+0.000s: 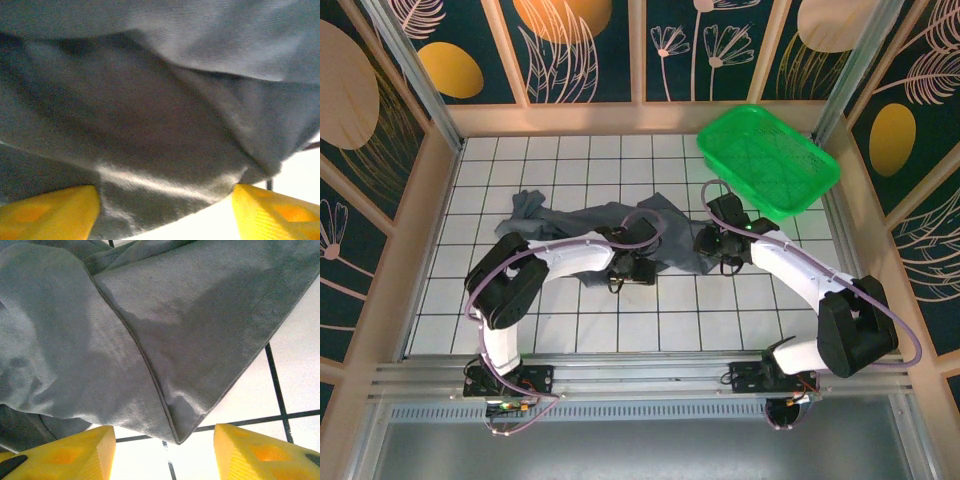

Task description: Fold and stack the t-shirts

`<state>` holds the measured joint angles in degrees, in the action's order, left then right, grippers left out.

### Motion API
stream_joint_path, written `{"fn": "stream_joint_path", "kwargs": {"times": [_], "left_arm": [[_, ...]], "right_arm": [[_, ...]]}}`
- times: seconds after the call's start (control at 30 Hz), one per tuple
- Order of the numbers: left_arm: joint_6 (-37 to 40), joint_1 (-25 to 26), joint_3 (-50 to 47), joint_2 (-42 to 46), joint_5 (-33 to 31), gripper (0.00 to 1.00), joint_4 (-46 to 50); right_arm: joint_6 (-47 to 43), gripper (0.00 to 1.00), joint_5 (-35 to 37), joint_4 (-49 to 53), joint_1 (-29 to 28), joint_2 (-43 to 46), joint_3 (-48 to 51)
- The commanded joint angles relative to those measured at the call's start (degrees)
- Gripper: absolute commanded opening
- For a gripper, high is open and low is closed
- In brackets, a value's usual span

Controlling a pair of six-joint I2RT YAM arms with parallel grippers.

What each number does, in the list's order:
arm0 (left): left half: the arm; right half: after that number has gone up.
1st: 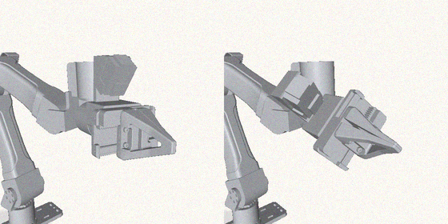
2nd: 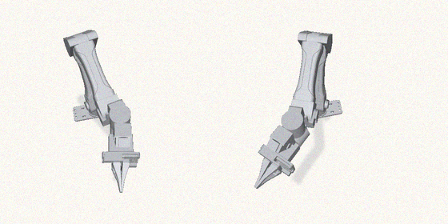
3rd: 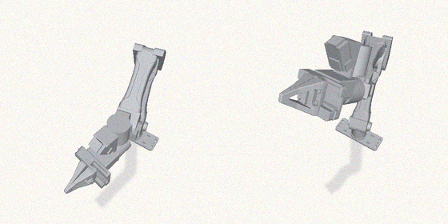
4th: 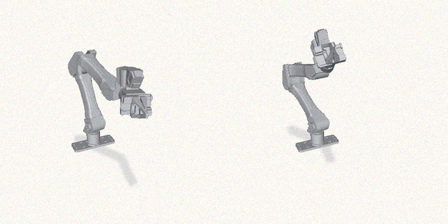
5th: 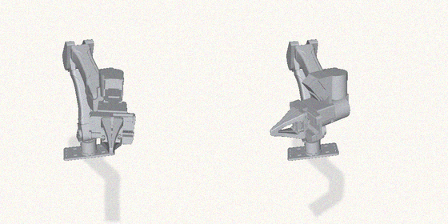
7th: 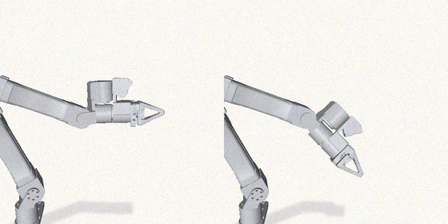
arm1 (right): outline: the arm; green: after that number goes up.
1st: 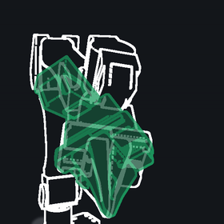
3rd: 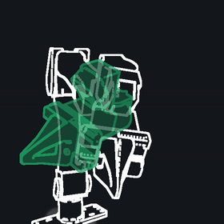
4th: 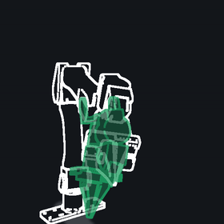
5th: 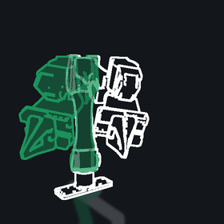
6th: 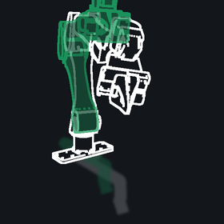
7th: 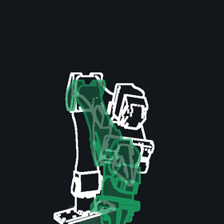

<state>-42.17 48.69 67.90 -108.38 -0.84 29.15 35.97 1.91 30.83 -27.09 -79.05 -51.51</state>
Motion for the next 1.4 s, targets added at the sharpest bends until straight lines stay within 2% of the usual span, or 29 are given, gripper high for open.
{"fn": "stream_joint_path", "kwargs": {"times": [0.0,0.03,0.07,0.1,0.2,0.33,0.47,0.57,0.73,0.8,0.93,1.1,1.23,1.37], "left_arm": [[1.5,-0.1,-0.7,-3.1,-6.1,0.55,1.6],[1.6,-0.1,-1.0,-3.1,-8.1,0.34,1.8],[1.7,-0.1,-1.5,-3.0,-10.4,0.1,2.3],[1.6,-0.1,-2.1,-2.6,-13.4,0.0,3.5],[0.8,-0.3,-6.8,2.1,-17.6,0.0,4.6],[-1.3,-1.4,-15.7,12.5,-20.0,0.0,5.7],[-2.0,-3.1,-21.2,21.8,-18.8,0.0,5.0],[-2.5,-3.9,-23.9,26.2,-17.0,0.0,3.2],[-3.4,-5.1,-26.3,28.6,-15.4,0.0,1.0],[-3.8,-5.3,-27.1,29.1,-14.9,0.0,0.4],[-4.4,-5.5,-28.4,30.5,-14.5,0.0,-0.5],[-4.7,-6.0,-30.2,32.5,-13.3,0.0,-2.1],[-5.4,-6.5,-32.5,34.7,-10.9,0.0,-5.0],[-5.7,-8.5,-37.8,38.6,-5.1,0.0,-11.6]], "right_arm": [[0.3,0.55,-0.6,-0.5,0.4,0.7,1.4],[0.5,0.55,-0.7,-0.7,0.4,0.6,1.5],[0.6,0.55,-0.7,-0.8,0.3,0.5,1.6],[0.6,0.55,-0.7,-0.9,0.3,0.5,1.6],[0.5,0.55,-0.4,-1.0,0.4,-0.2,1.7],[-0.1,0.54,-0.2,-1.2,-0.2,-1.7,1.3],[-3.0,0.54,0.4,-2.3,-6.3,-4.2,-0.3],[-6.8,0.55,-3.2,-5.7,-12.6,-7.3,-1.2],[-7.8,0.54,-11.3,-9.5,-20.4,-13.4,-3.6],[-8.2,0.54,-12.4,-9.9,-23.5,-15.5,-5.0],[-8.6,0.5,-10.4,-7.8,-28.1,-18.6,-7.1],[-8.8,0.41,-10.8,-7.3,-31.9,-18.4,-7.3],[-7.7,0.43,-7.9,-6.3,-35.1,-14.9,-5.2],[-8.8,0.46,-3.3,-8.5,-39.3,-9.5,-0.4]]}}
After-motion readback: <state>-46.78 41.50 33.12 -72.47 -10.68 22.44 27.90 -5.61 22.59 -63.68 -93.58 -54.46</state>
